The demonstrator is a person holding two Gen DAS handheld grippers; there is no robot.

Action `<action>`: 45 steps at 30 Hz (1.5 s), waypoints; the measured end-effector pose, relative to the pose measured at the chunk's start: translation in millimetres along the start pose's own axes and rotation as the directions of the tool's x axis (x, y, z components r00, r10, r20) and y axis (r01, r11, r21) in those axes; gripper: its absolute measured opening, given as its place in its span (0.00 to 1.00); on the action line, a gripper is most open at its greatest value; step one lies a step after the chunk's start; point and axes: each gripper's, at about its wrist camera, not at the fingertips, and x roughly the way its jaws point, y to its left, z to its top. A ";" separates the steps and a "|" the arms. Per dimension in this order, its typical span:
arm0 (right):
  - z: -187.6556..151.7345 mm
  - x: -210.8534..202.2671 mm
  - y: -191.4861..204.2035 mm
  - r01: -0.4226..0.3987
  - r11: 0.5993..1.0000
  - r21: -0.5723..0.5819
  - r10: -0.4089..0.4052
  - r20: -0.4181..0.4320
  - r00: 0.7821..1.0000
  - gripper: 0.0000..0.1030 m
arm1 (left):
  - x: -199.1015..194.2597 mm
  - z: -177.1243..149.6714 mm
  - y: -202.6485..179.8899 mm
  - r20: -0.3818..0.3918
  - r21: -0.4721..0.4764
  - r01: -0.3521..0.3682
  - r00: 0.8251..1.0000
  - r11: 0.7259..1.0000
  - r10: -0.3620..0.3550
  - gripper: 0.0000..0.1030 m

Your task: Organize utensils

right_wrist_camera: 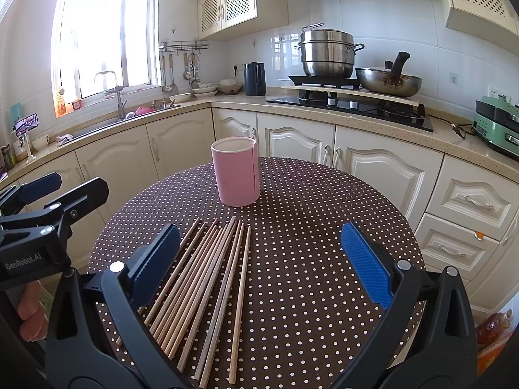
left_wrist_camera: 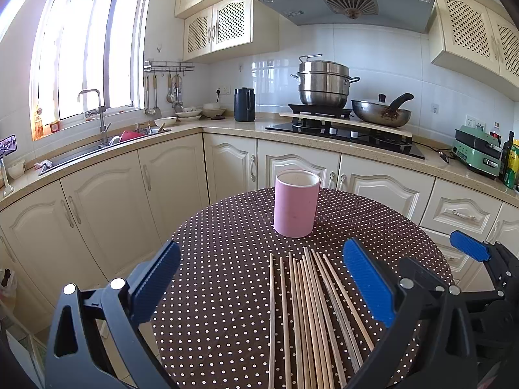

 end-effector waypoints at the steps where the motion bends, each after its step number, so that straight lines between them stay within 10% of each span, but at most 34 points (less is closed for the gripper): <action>1: 0.1 0.1 -0.1 -0.001 1.000 0.000 0.001 0.000 1.000 0.94 | 0.2 -0.2 0.2 0.000 0.000 0.000 1.000 1.000 0.000 0.96; 45: -1.3 -3.6 1.3 -0.003 1.000 0.003 0.003 0.002 1.000 0.94 | -6.3 -1.6 0.7 0.010 0.005 0.002 1.000 1.000 -0.002 0.96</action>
